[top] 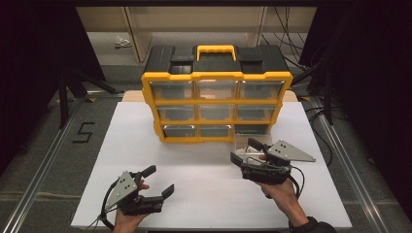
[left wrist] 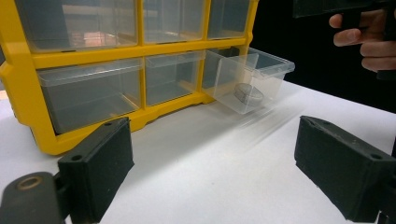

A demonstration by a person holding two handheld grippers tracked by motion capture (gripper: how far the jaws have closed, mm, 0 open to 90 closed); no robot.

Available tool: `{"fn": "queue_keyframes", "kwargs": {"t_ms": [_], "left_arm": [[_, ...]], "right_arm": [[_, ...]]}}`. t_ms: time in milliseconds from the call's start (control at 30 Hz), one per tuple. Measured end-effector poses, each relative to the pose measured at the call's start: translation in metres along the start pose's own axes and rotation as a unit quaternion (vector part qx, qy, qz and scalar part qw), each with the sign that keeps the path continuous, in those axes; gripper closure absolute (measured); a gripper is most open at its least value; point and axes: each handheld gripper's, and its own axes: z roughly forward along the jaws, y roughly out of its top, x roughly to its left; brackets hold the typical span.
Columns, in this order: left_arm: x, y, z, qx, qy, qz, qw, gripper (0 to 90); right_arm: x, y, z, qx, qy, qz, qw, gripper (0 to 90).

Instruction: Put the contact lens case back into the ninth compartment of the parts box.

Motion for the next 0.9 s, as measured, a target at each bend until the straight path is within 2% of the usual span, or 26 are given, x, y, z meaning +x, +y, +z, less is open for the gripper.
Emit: {"fn": "queue_keyframes", "kwargs": {"t_ms": [533, 900], "left_arm": [[0.0, 0.0, -0.001, -0.006, -0.005, -0.001, 1.0, 10.5], [0.0, 0.001, -0.001, -0.005, -0.009, -0.002, 0.9999, 10.4]], "right_arm": [[0.005, -0.007, -0.004, -0.014, 0.008, -0.018, 0.9997, 19.1], [0.003, -0.014, -0.01, -0.023, 0.003, -0.018, 0.9996, 18.1]]}}
